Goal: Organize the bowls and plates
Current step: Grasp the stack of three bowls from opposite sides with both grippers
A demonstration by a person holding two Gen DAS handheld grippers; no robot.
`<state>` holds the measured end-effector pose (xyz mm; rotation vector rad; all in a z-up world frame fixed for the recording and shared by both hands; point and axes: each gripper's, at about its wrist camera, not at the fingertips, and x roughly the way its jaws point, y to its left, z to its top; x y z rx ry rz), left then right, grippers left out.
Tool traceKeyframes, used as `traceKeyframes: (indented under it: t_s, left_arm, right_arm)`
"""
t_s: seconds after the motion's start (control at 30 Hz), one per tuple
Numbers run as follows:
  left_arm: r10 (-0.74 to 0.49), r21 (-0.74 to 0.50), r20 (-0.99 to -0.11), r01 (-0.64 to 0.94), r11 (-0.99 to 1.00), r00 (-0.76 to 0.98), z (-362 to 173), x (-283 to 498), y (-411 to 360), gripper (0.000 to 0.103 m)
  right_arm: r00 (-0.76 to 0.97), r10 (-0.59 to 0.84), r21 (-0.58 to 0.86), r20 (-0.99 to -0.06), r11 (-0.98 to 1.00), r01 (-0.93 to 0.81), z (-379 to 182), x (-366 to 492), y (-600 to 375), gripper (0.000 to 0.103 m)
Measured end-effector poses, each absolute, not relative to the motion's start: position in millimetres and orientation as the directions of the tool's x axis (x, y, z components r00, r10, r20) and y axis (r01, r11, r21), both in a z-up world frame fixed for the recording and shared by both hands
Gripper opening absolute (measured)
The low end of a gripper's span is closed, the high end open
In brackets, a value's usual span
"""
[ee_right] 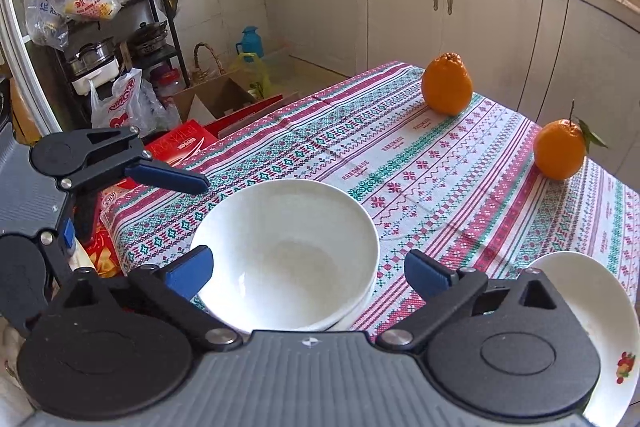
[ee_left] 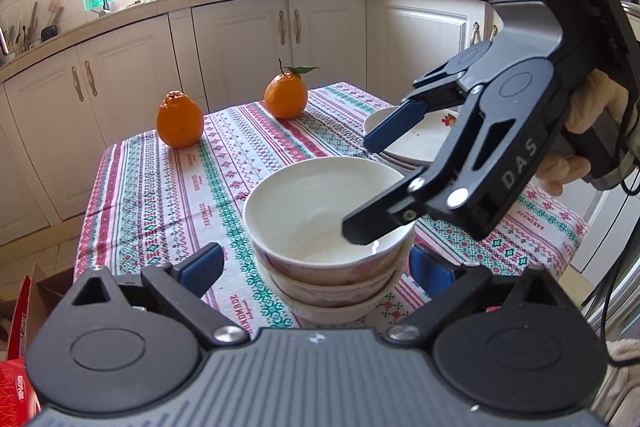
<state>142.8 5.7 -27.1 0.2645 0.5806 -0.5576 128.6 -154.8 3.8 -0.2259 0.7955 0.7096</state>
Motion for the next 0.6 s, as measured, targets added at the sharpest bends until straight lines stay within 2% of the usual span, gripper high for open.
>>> traceKeyframes:
  t_s: [0.3,0.47,0.6]
  left_arm:
    - [-0.434,0.127,-0.543,0.581,0.804,0.719,-19,134,26,0.101]
    - [-0.437,0.144,-0.586,0.619,0.772,0.682,-25,133,30,0.102]
    - [-0.435,0.118,-0.641,0.641,0.758,0.632,-40,136,34,0.102]
  right_arm:
    - [0.558,0.458,-0.048,-0.692,0.742,-0.668,17,98,-161,0.103]
    - [0.594,0.430,-0.152,-0.680,0.709,-0.688,16,75,-163,0.103]
    - [0.590,0.409,-0.180,-0.696,0.696,-0.695,5,62,-165,0.103]
